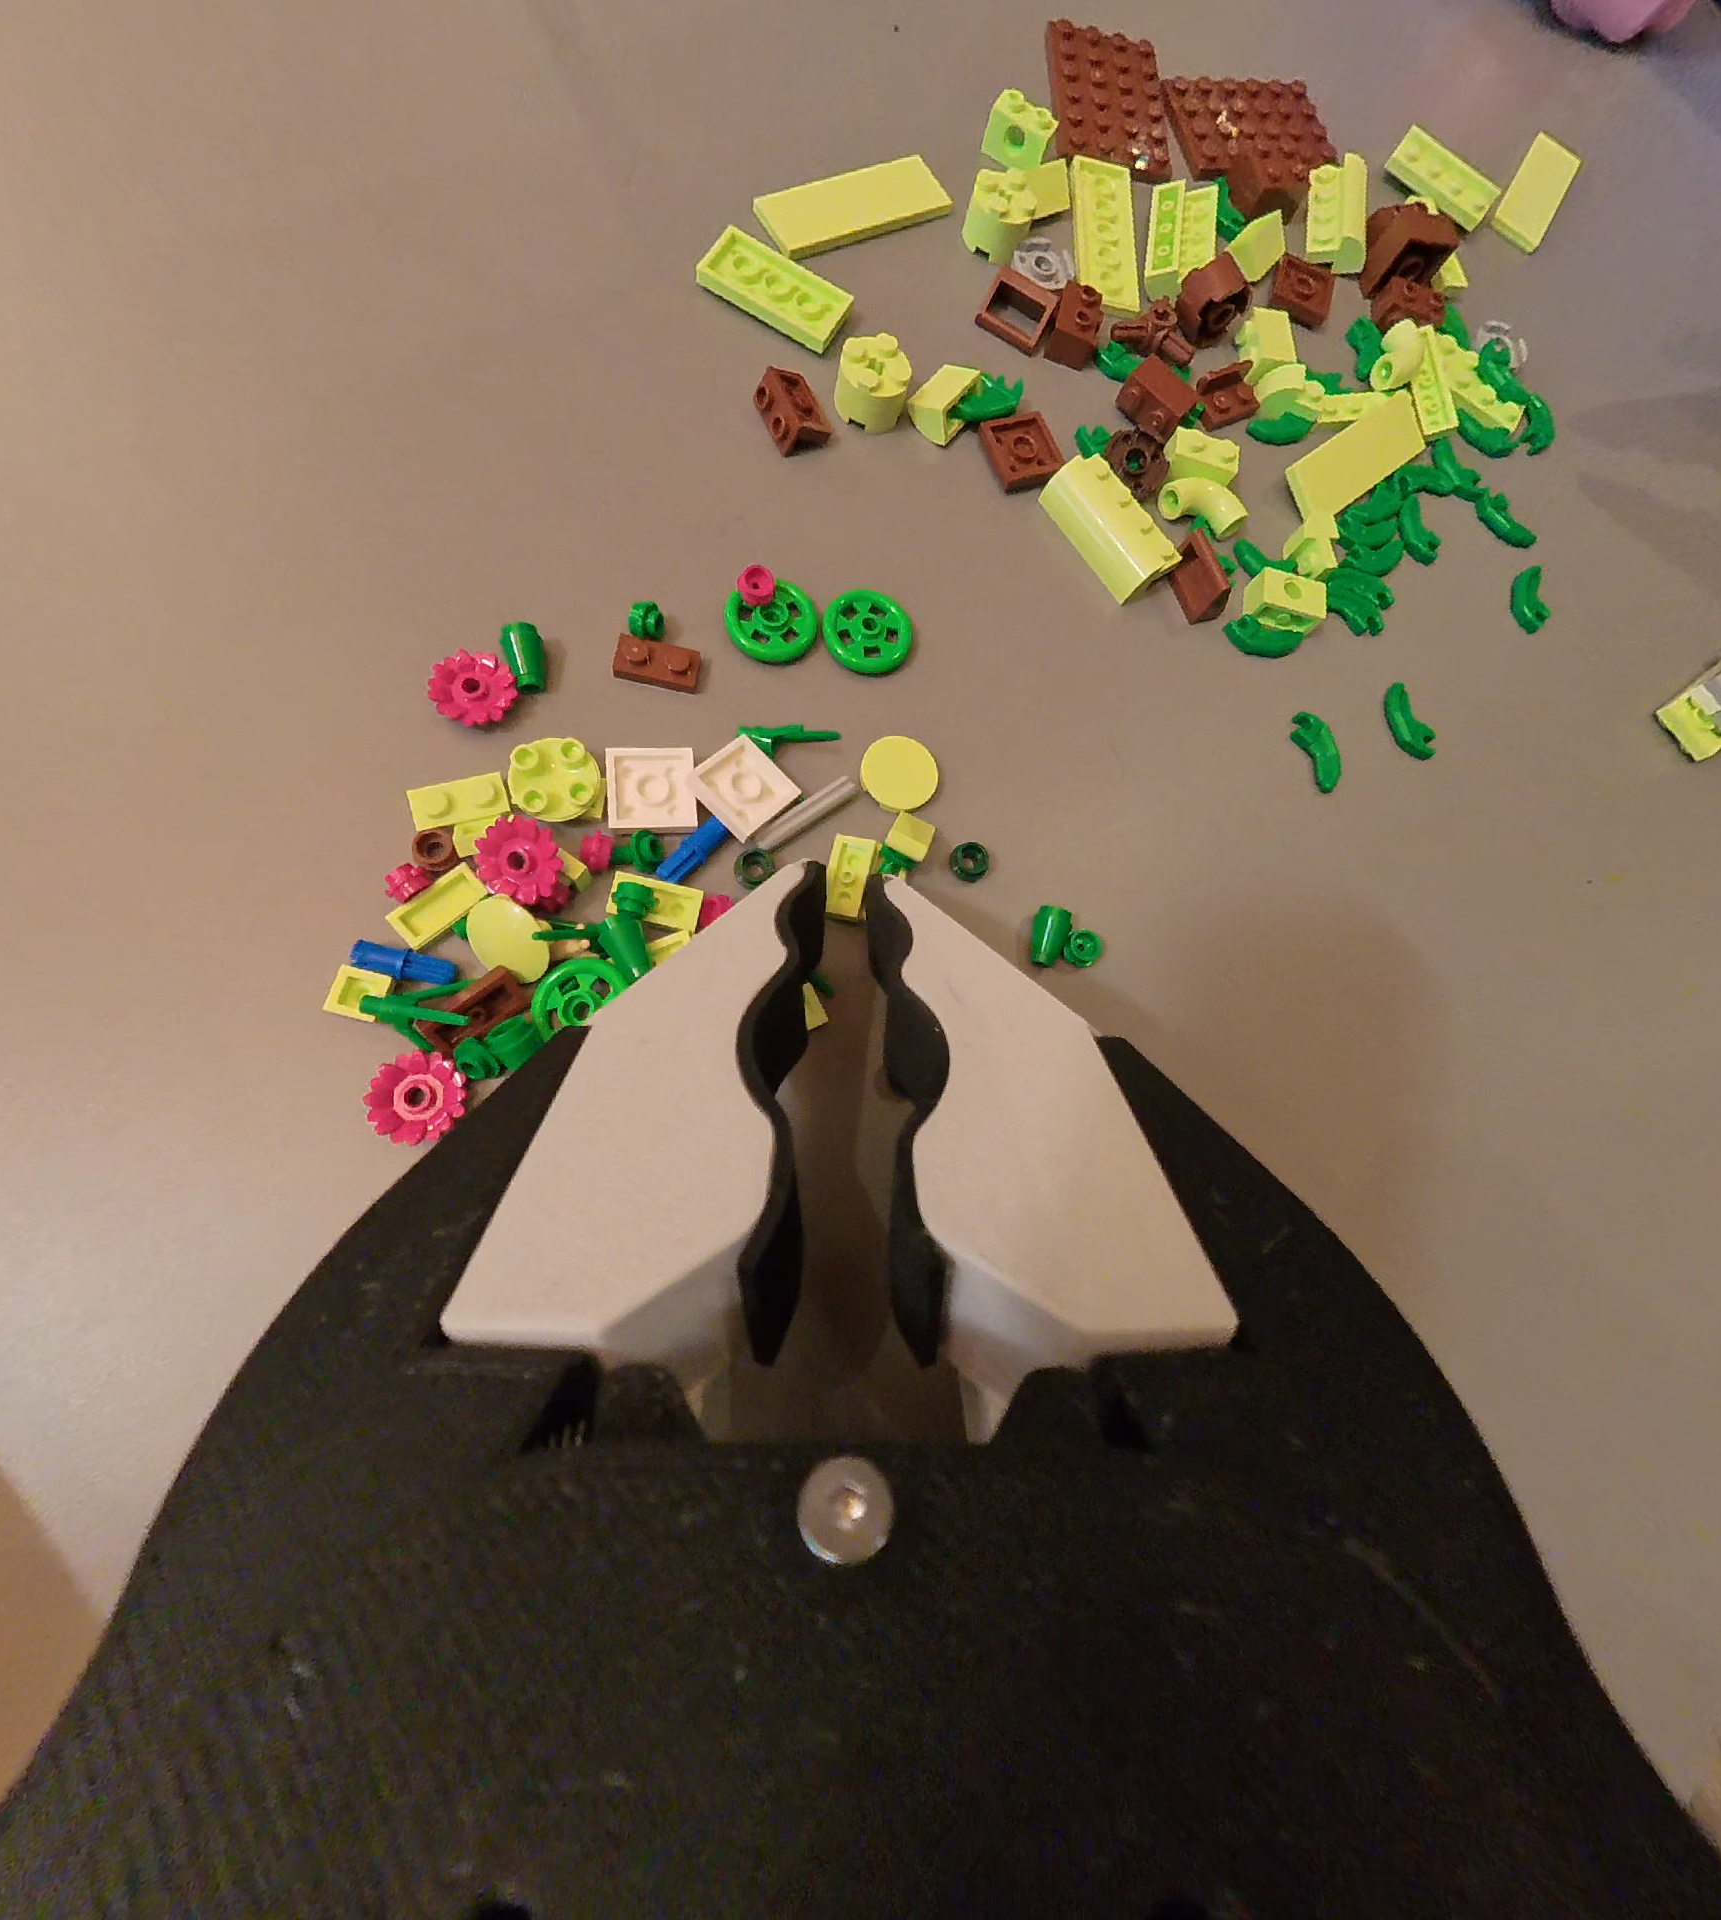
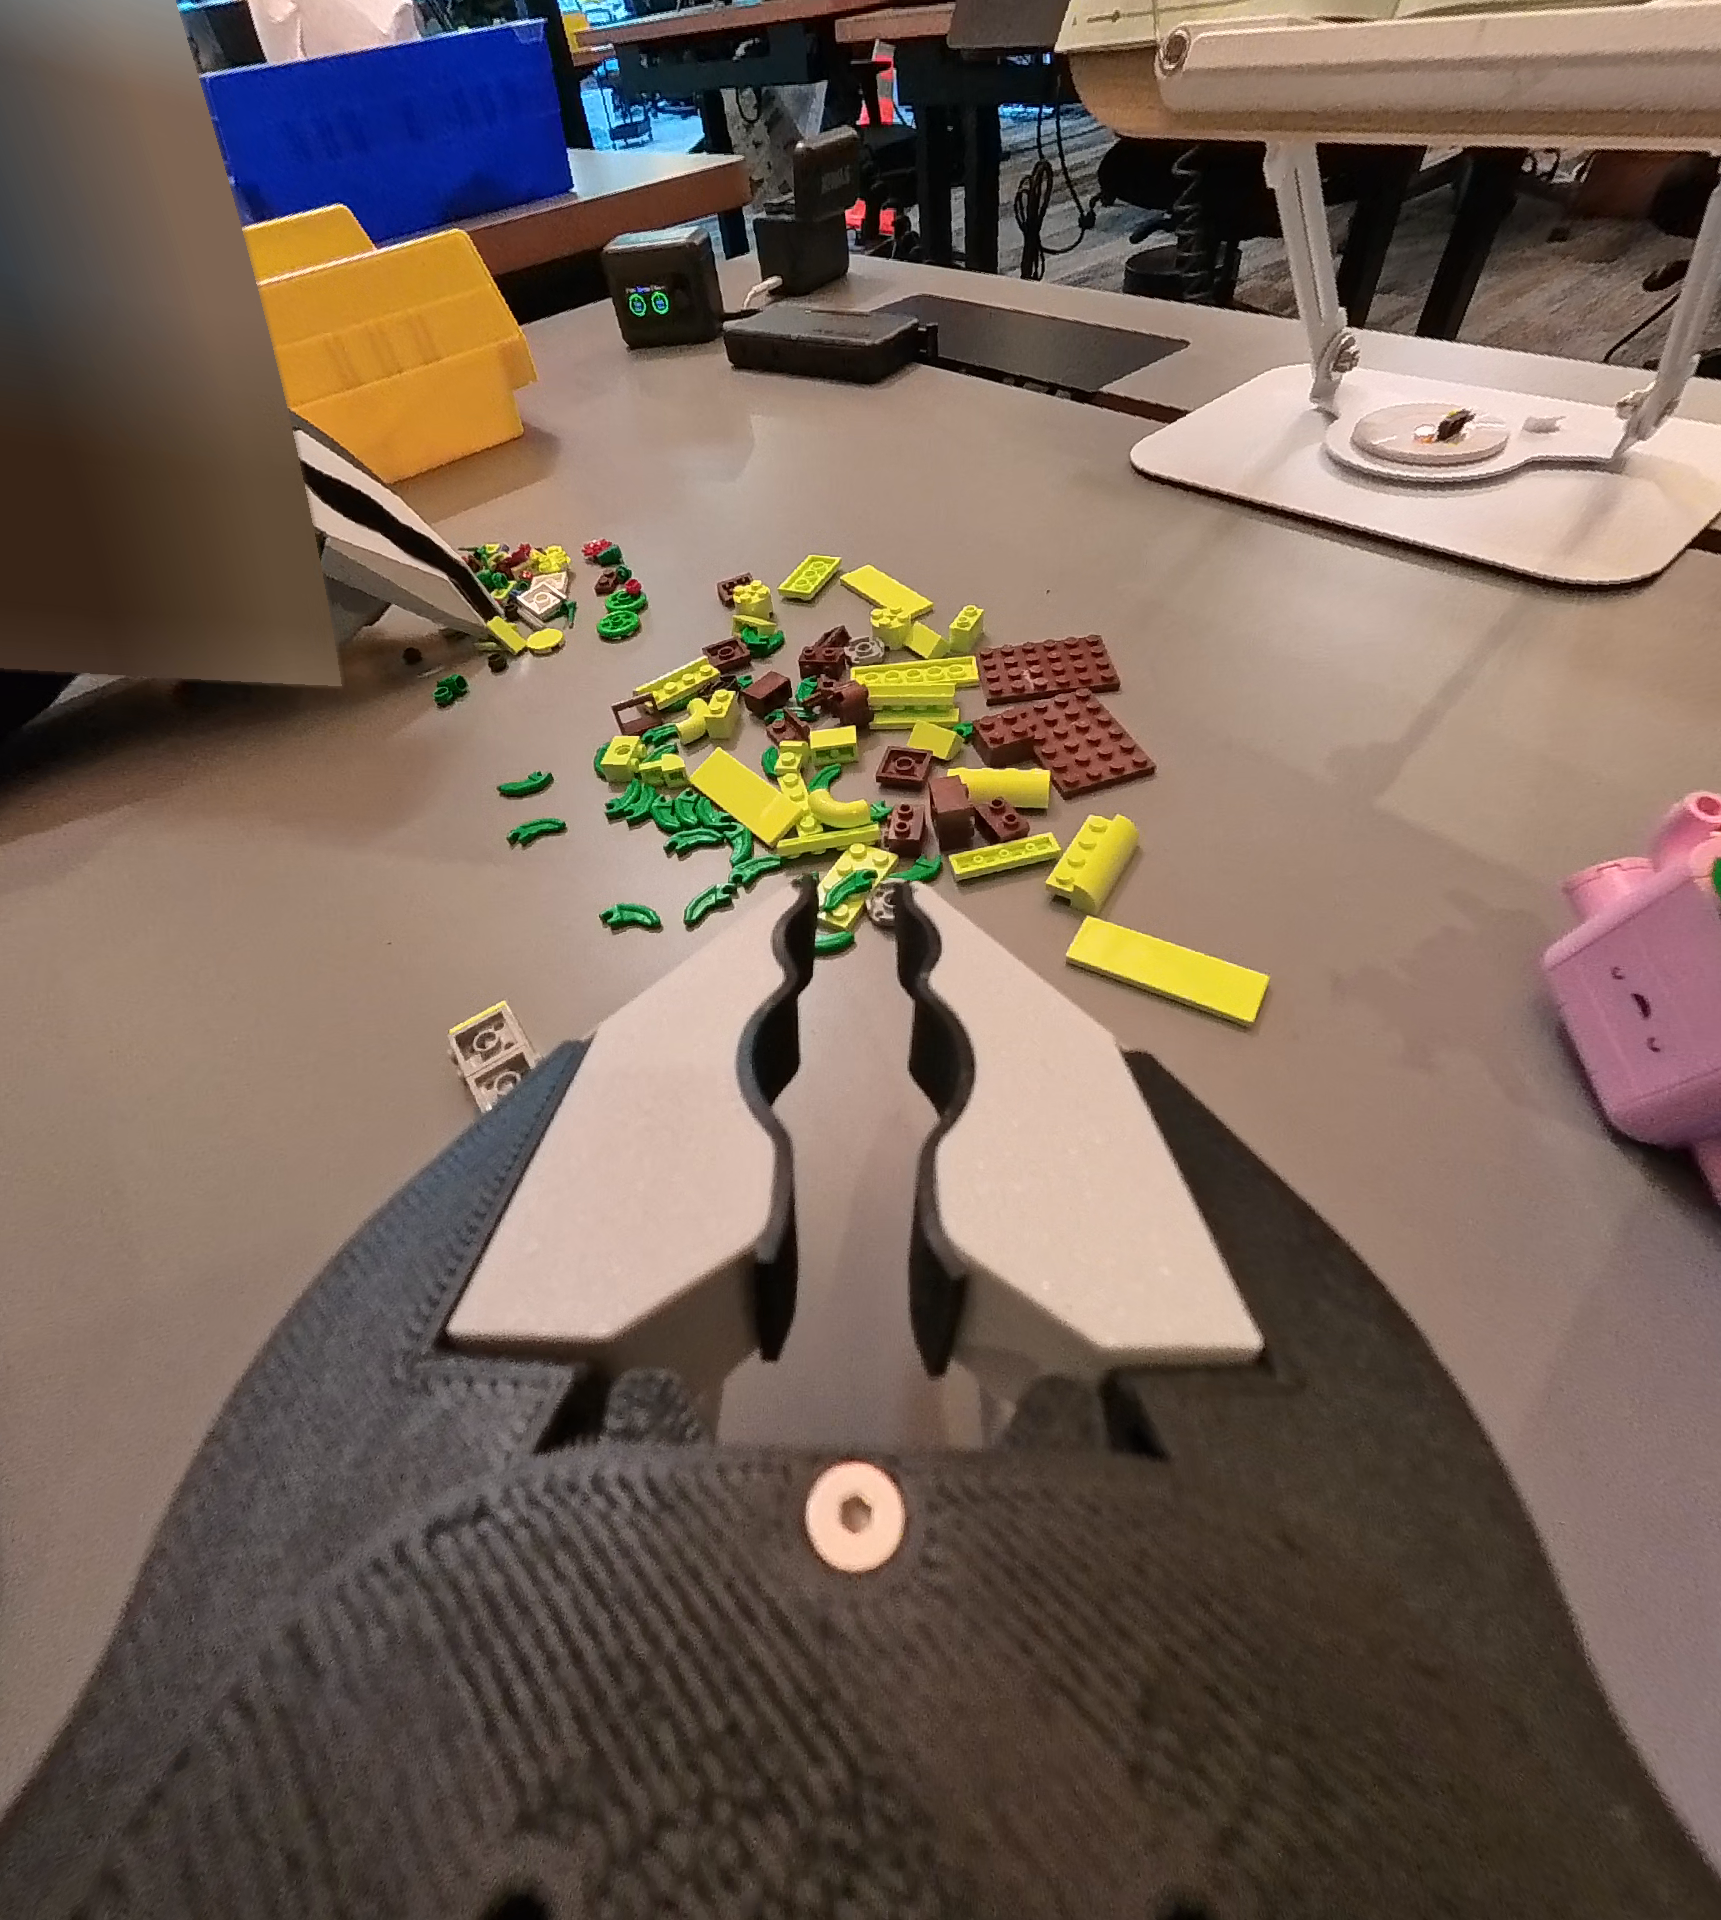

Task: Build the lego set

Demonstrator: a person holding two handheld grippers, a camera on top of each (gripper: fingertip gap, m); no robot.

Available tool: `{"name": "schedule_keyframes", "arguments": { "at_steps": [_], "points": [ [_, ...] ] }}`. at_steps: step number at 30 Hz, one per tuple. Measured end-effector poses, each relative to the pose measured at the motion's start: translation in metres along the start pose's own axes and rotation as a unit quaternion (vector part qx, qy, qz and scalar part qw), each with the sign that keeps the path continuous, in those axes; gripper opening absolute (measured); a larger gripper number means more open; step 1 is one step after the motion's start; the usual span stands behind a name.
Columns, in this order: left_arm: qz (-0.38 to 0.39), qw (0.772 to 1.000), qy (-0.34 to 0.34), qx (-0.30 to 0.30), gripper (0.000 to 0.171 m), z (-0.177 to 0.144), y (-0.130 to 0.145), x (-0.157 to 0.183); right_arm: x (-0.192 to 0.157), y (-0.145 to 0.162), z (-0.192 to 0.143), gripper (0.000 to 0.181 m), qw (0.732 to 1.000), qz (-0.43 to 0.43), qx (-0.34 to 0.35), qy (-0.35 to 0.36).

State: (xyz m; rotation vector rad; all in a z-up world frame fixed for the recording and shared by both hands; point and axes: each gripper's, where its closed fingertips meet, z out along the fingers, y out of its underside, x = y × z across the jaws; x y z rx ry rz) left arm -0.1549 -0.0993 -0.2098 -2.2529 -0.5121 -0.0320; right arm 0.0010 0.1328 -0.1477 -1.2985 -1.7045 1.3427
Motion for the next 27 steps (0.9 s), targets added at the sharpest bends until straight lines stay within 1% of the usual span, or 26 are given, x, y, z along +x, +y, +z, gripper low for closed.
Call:
{"name": "schedule_keyframes", "arguments": {
  "at_steps": [5, 6, 8, 11, 13, 14, 16, 20, 23, 27],
  "points": [
    [-0.019, 0.999, 0.017, 0.024, 0.005, -0.005, -0.007, 0.001, 0.000, 0.000, 0.000, 0.013, 1.000, 0.000, 0.000, 0.000],
    [-0.025, 0.999, 0.021, 0.033, 0.000, -0.007, -0.009, 0.001, 0.000, 0.000, 0.000, 0.013, 1.000, 0.000, 0.000, 0.000],
    [-0.045, 0.996, 0.043, 0.063, 0.000, -0.012, -0.018, 0.003, 0.000, 0.000, 0.000, 0.013, 1.000, 0.001, -0.001, 0.000],
    [-0.090, 0.986, 0.091, 0.107, 0.000, -0.022, -0.031, 0.008, 0.000, 0.000, 0.000, 0.013, 1.000, 0.000, -0.002, 0.000],
    [-0.103, 0.983, 0.091, 0.118, 0.000, -0.025, -0.032, 0.004, 0.000, 0.001, 0.001, 0.013, 1.000, 0.000, -0.002, 0.000],
    [-0.101, 0.985, 0.078, 0.117, 0.000, -0.026, -0.031, -0.001, 0.000, 0.001, 0.000, 0.013, 1.000, -0.001, -0.002, 0.000],
    [-0.082, 0.990, 0.047, 0.100, 0.006, -0.023, -0.025, -0.007, 0.000, 0.001, 0.000, 0.013, 1.000, -0.001, -0.002, 0.000],
    [-0.035, 0.998, -0.005, 0.045, 0.012, -0.012, -0.013, -0.008, 0.000, 0.001, 0.001, 0.013, 1.000, -0.001, -0.003, -0.001],
    [-0.003, 0.999, -0.043, 0.005, 0.015, -0.005, -0.004, -0.010, 0.000, 0.001, 0.001, 0.013, 1.000, -0.001, -0.003, -0.001],
    [0.004, 0.998, -0.061, -0.020, 0.016, -0.001, 0.002, -0.010, 0.000, 0.001, 0.001, 0.013, 1.000, -0.001, -0.004, -0.001]
  ]
}}
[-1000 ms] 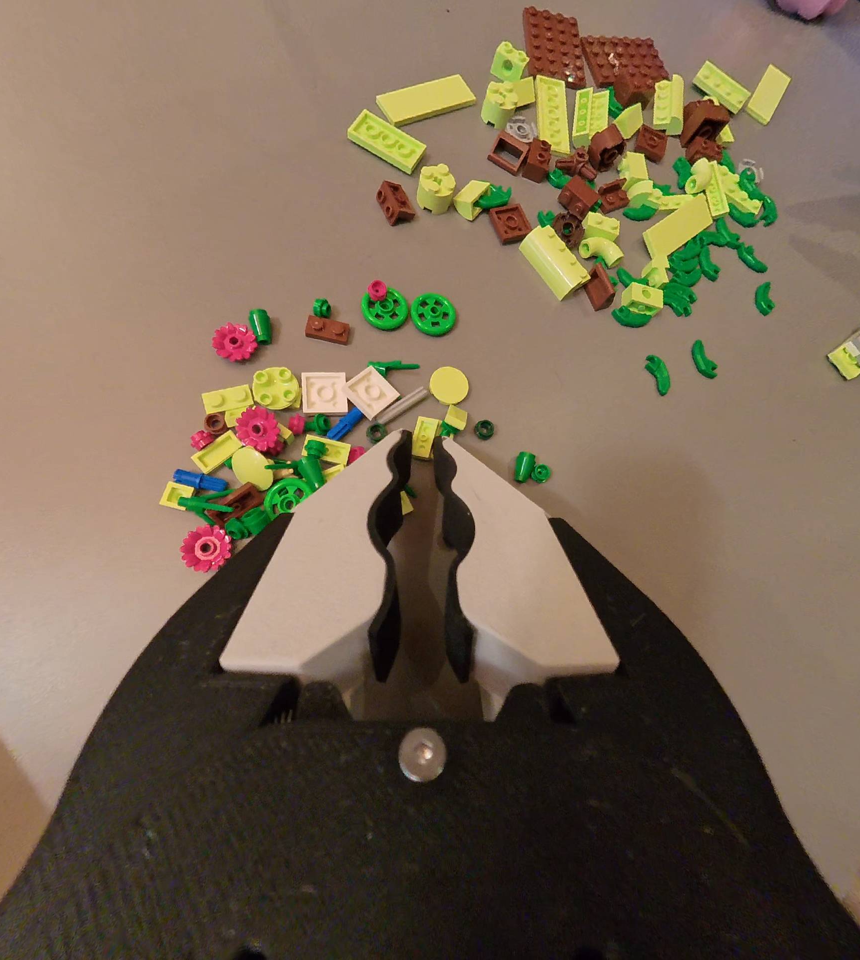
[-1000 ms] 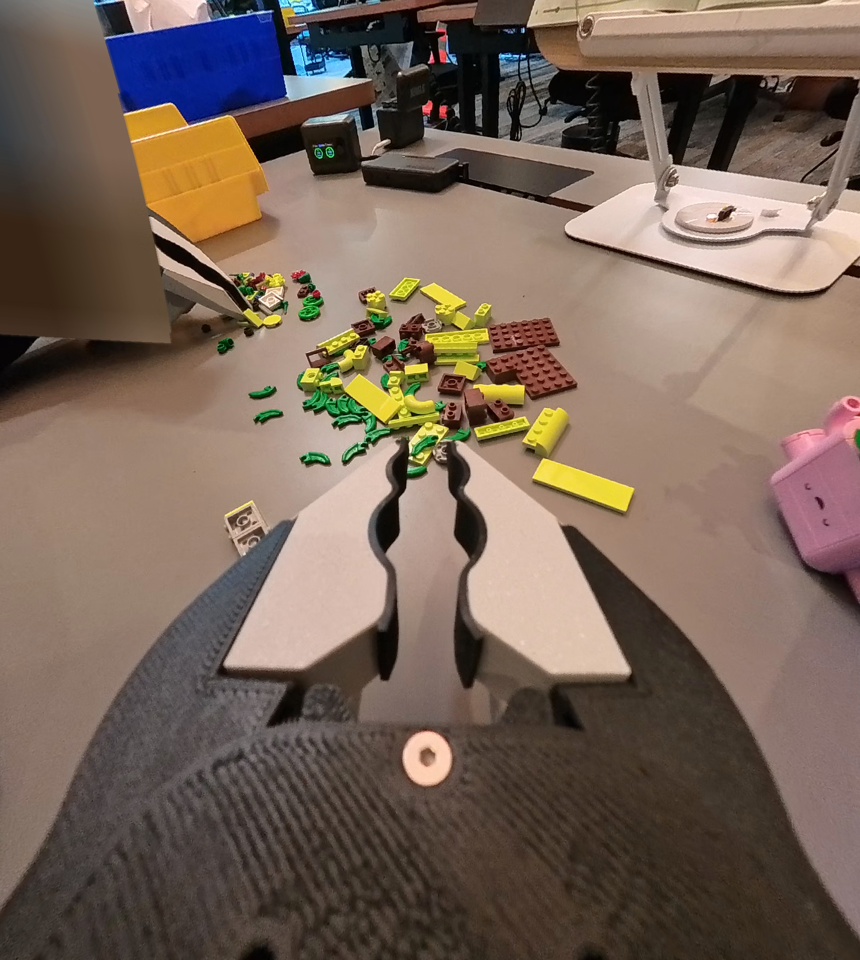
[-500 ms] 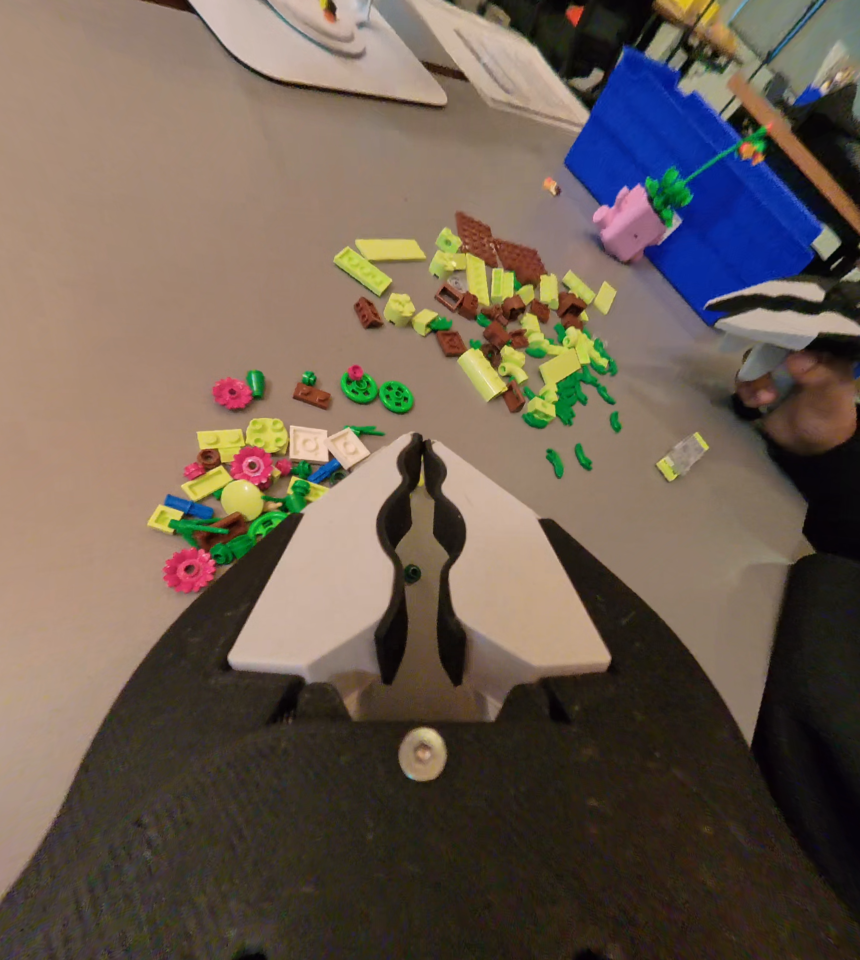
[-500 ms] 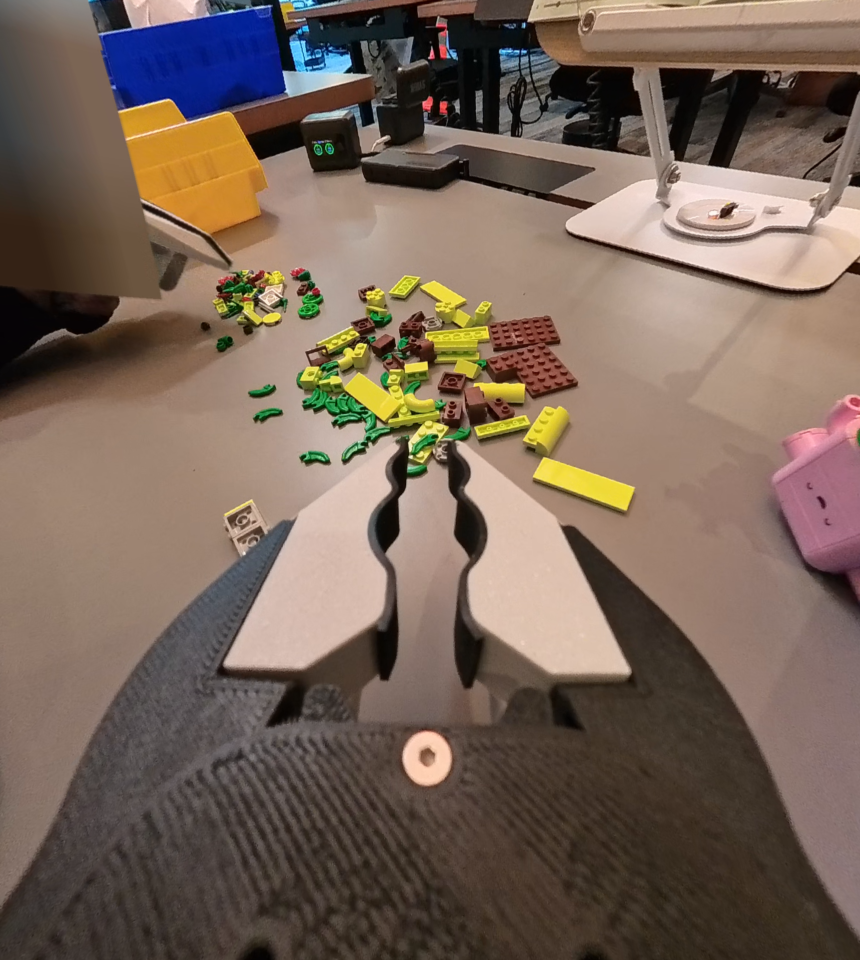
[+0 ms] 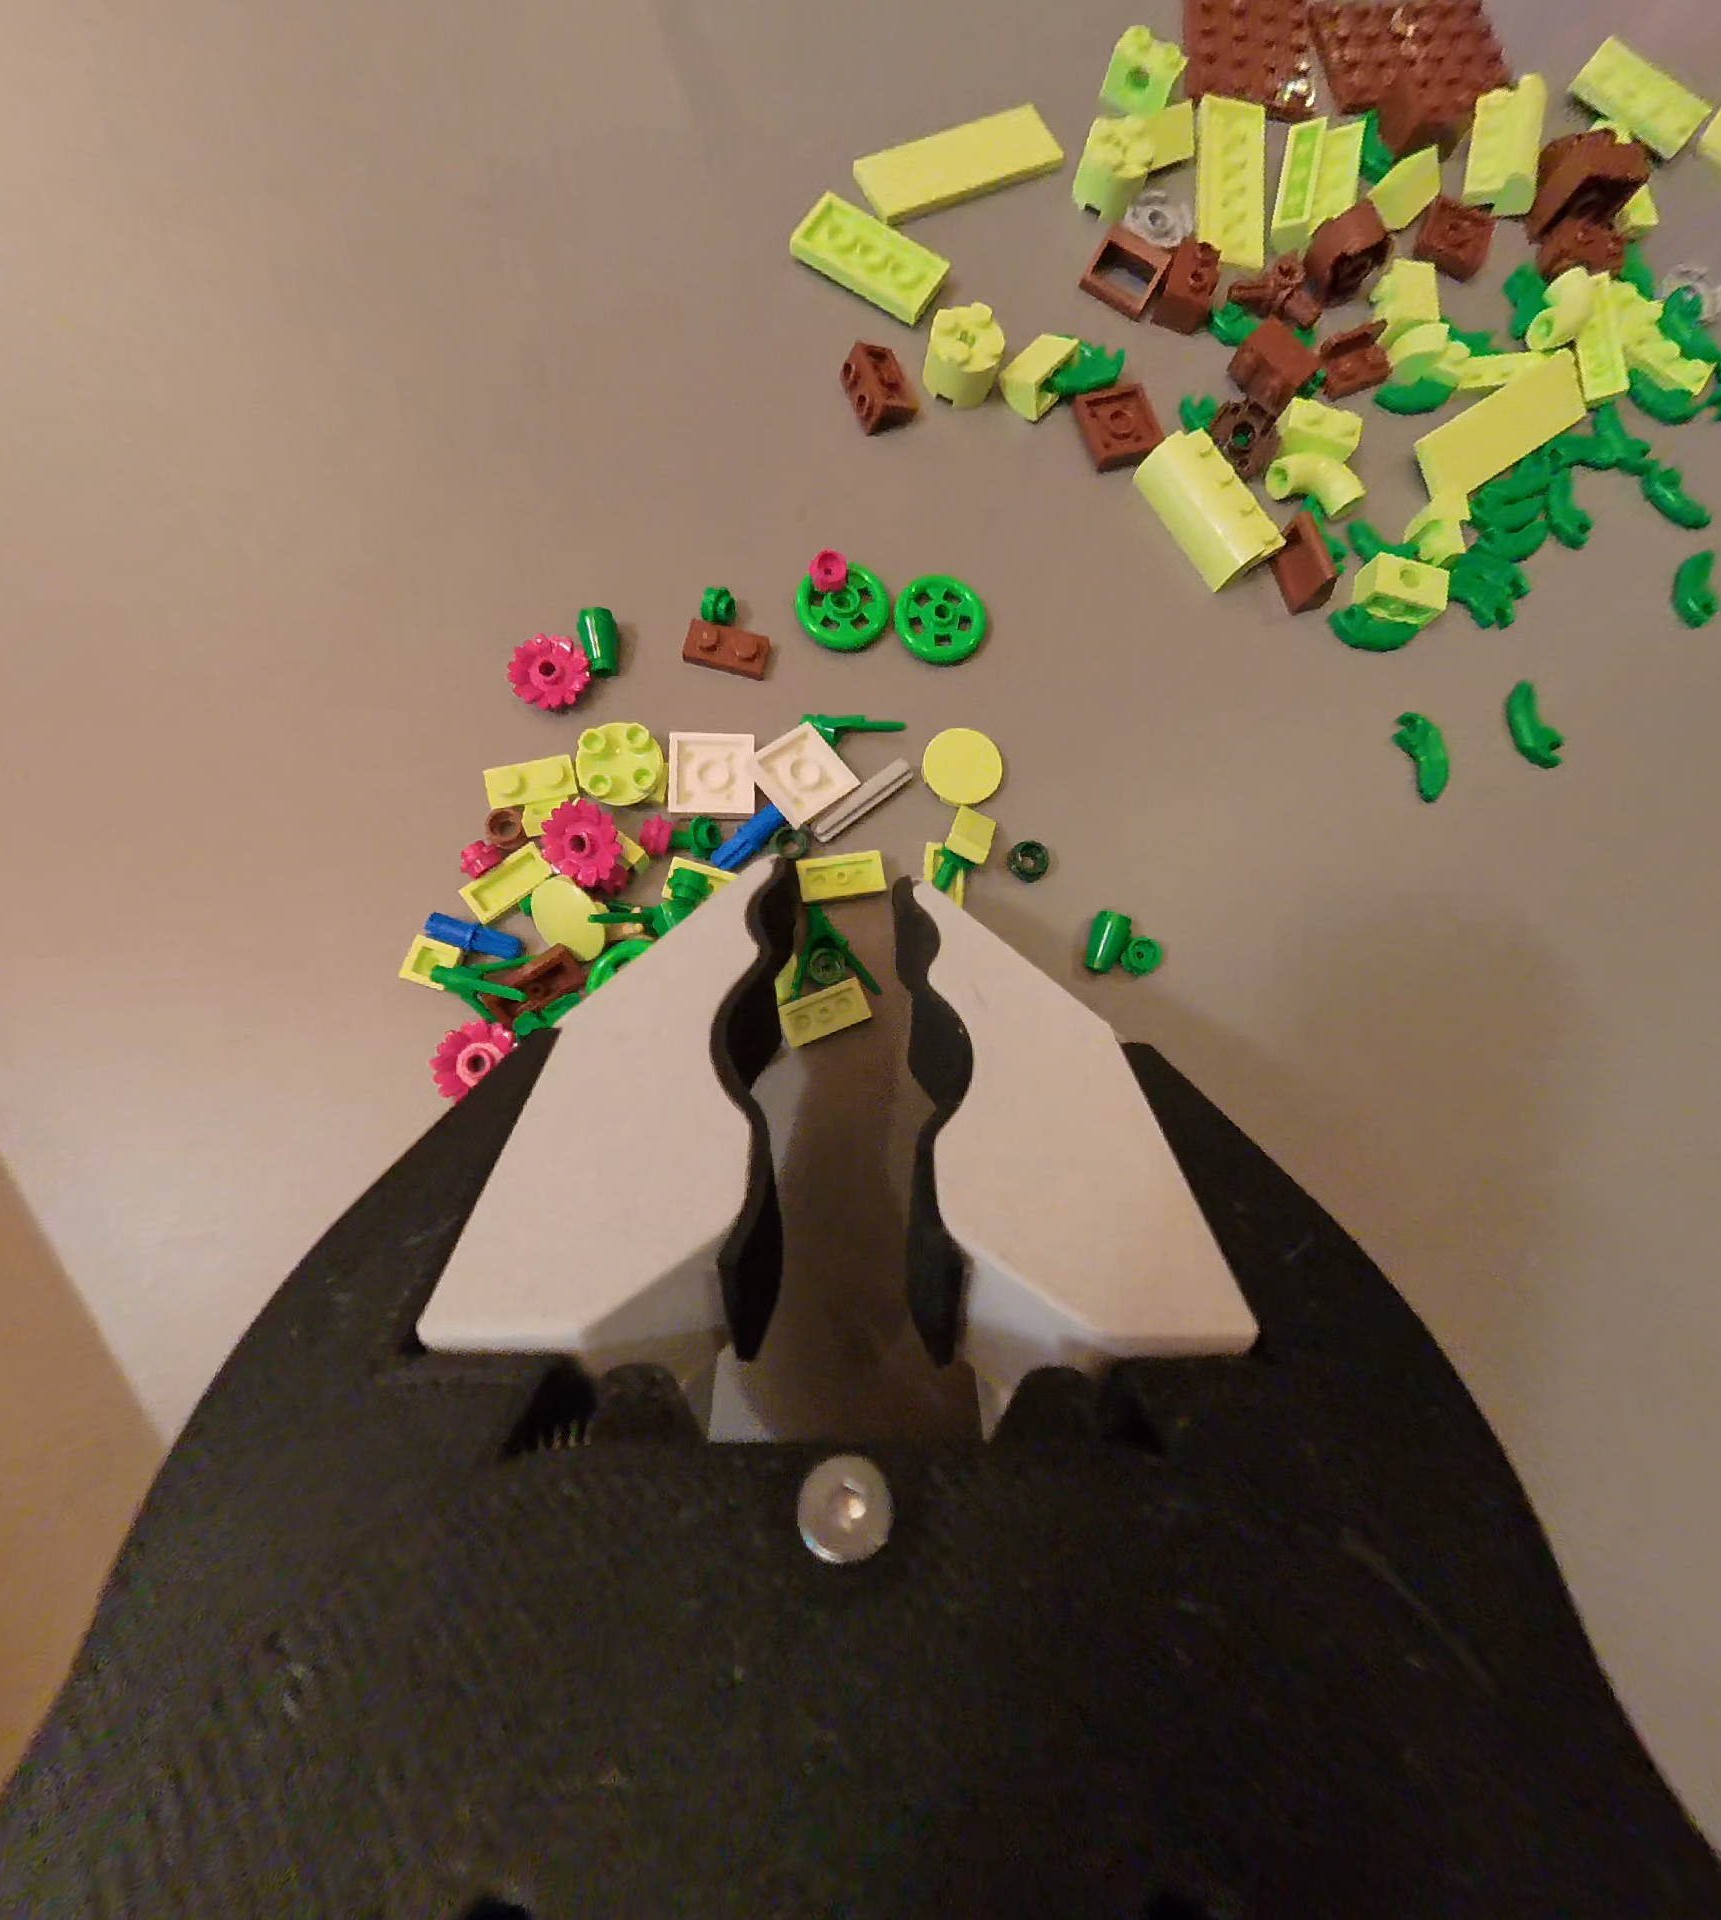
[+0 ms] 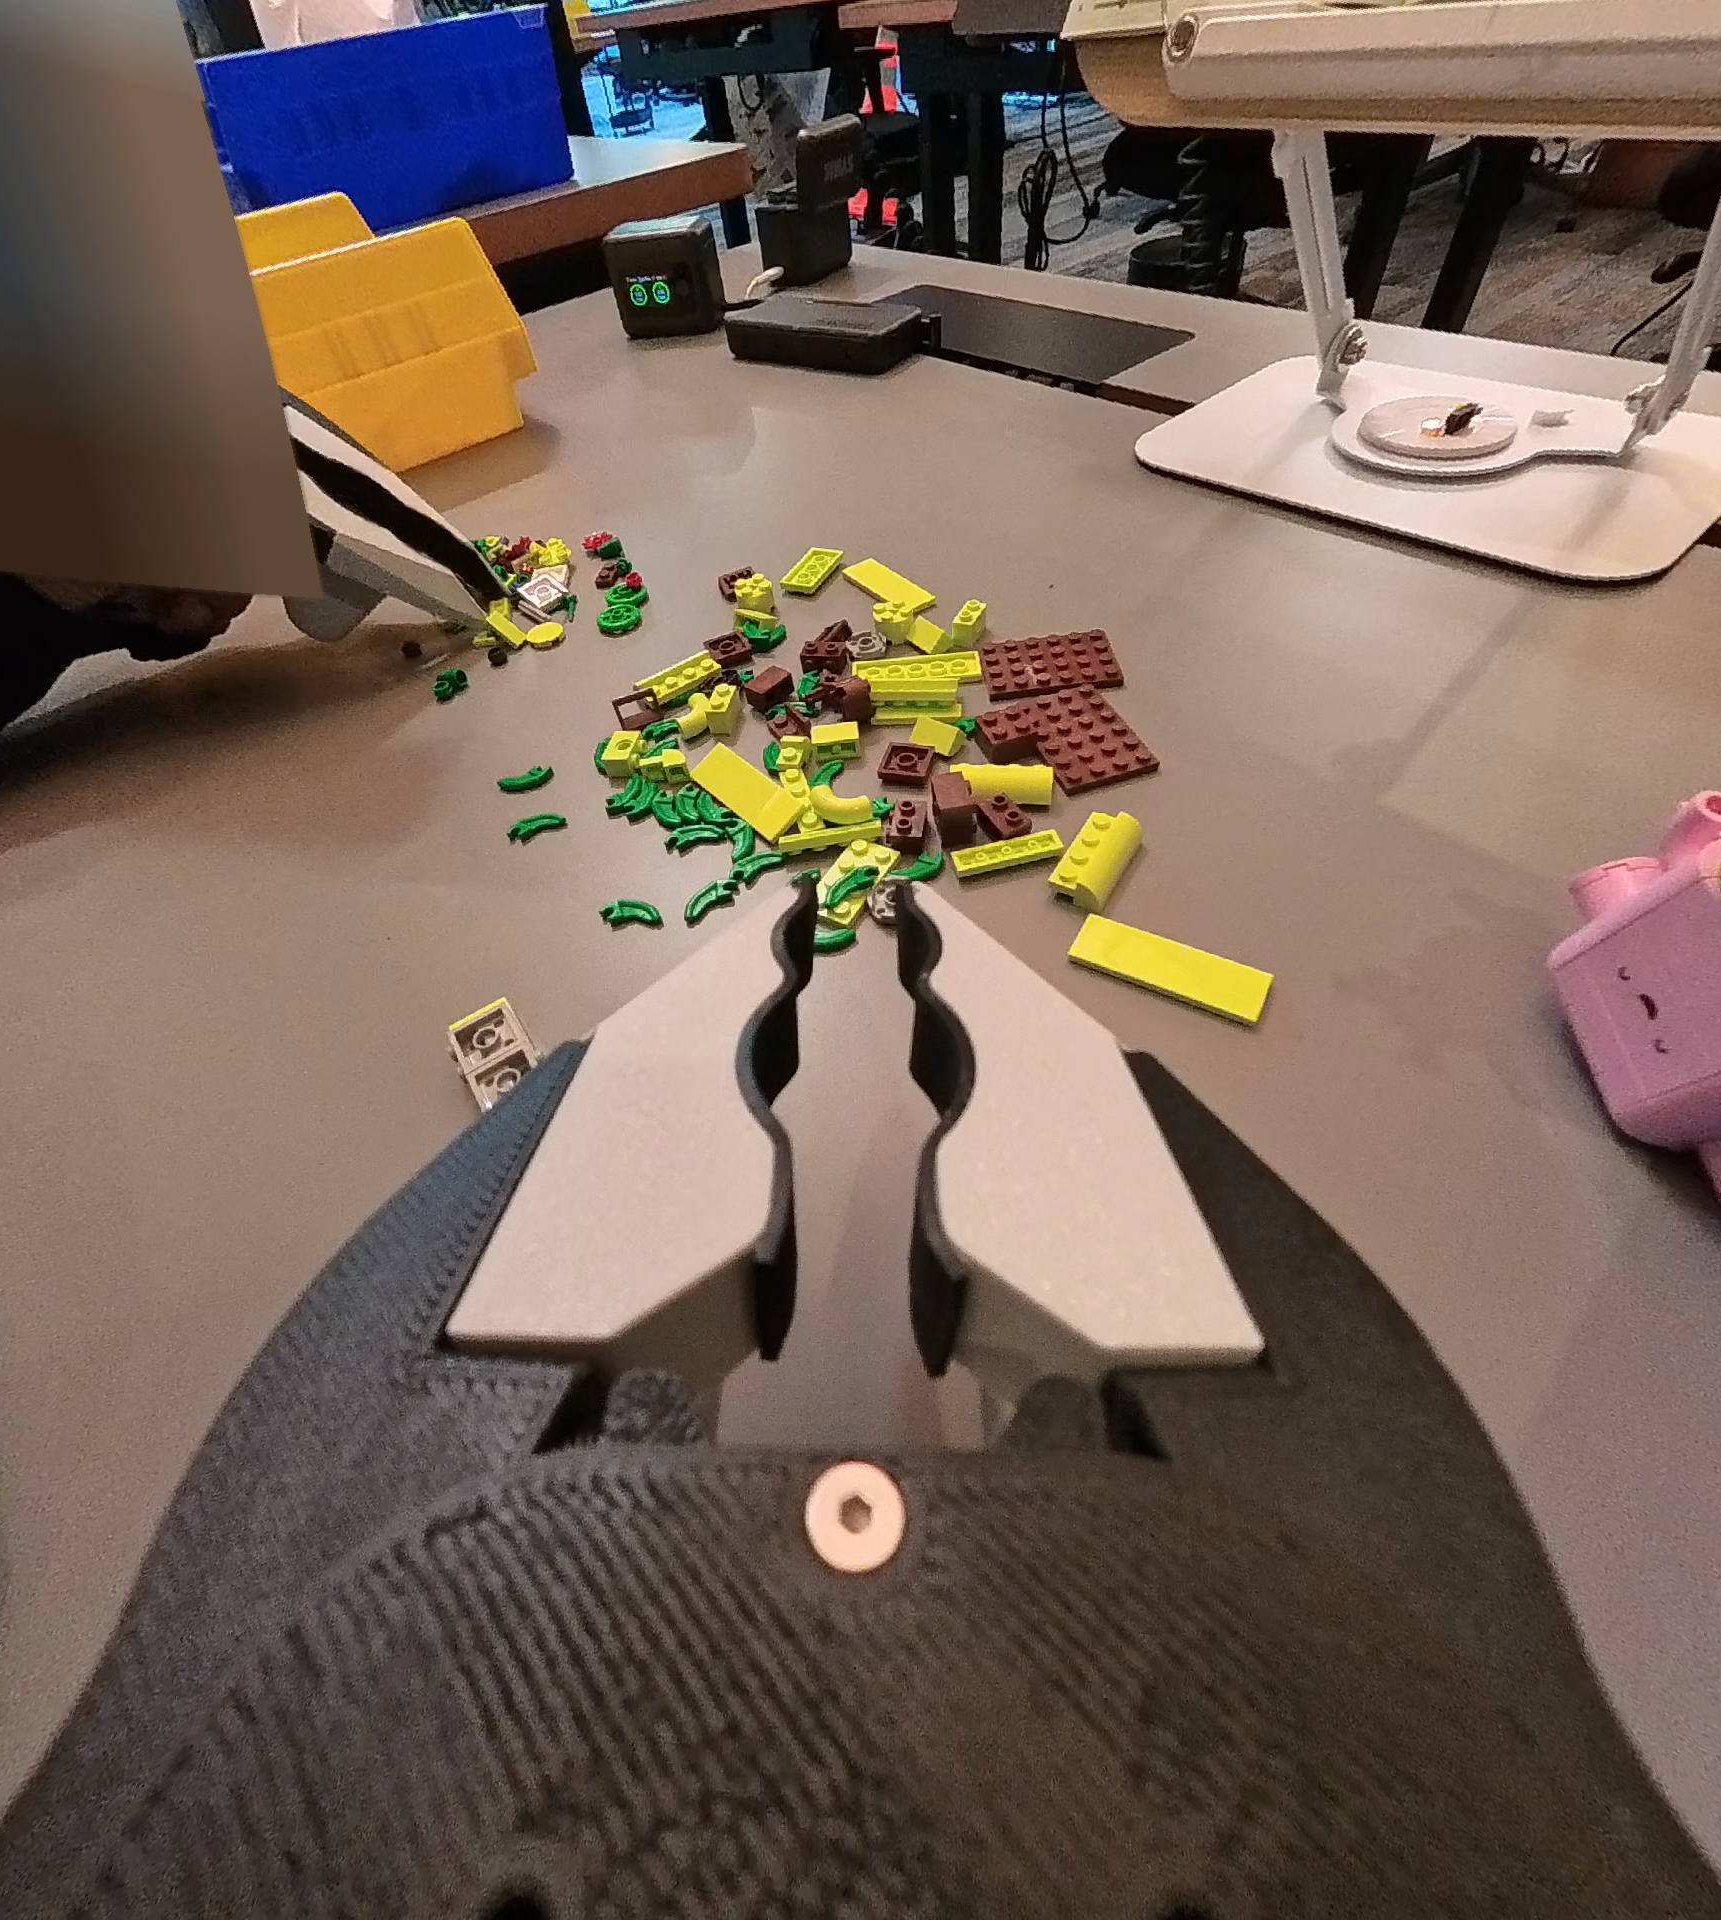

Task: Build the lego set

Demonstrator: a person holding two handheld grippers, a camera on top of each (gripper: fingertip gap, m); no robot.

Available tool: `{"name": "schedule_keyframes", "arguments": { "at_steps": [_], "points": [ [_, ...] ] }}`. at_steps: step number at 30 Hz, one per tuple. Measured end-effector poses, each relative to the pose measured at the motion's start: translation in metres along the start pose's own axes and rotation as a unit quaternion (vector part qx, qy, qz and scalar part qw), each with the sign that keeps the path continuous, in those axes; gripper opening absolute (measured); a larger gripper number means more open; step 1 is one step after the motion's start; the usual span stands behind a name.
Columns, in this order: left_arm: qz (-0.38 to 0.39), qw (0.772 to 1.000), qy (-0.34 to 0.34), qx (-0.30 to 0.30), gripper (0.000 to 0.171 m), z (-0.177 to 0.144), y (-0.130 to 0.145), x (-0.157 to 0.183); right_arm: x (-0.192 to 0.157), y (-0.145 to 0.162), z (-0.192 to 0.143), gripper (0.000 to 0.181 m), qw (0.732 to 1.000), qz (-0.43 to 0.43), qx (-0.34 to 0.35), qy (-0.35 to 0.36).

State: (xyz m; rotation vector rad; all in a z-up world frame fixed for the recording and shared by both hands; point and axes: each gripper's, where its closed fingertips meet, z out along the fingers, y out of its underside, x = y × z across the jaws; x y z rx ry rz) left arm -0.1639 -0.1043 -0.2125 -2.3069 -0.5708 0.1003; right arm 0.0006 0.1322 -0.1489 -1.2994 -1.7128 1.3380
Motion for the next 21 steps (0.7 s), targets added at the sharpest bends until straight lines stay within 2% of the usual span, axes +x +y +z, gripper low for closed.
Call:
{"name": "schedule_keyframes", "arguments": {
  "at_steps": [8, 10, 12, 14, 17, 19, 21],
  "points": [
    [-0.004, 1.000, 0.005, 0.014, 0.014, -0.001, -0.004, 0.001, 0.000, 0.000, 0.001, 0.013, 1.000, -0.001, -0.002, 0.001],
    [-0.016, 0.999, 0.021, 0.042, 0.014, -0.006, -0.013, 0.004, 0.000, 0.001, 0.001, 0.013, 1.000, -0.002, -0.003, 0.001],
    [-0.049, 0.991, 0.078, 0.095, 0.014, -0.017, -0.030, 0.017, 0.000, 0.001, 0.001, 0.013, 1.000, -0.003, -0.004, 0.001],
    [-0.100, 0.961, 0.190, 0.172, 0.014, -0.037, -0.055, 0.041, 0.000, 0.001, 0.002, 0.013, 1.000, -0.003, -0.005, 0.002],
    [-0.160, 0.872, 0.366, 0.284, 0.014, -0.082, -0.089, 0.069, 0.000, 0.002, 0.002, 0.013, 1.000, -0.006, -0.007, 0.004],
    [-0.175, 0.823, 0.429, 0.328, 0.013, -0.105, -0.101, 0.077, 0.000, 0.001, 0.002, 0.013, 1.000, -0.009, -0.005, 0.007],
    [-0.177, 0.803, 0.456, 0.341, 0.013, -0.114, -0.106, 0.084, 0.000, 0.000, 0.001, 0.012, 1.000, -0.012, 0.001, 0.011]
  ]
}}
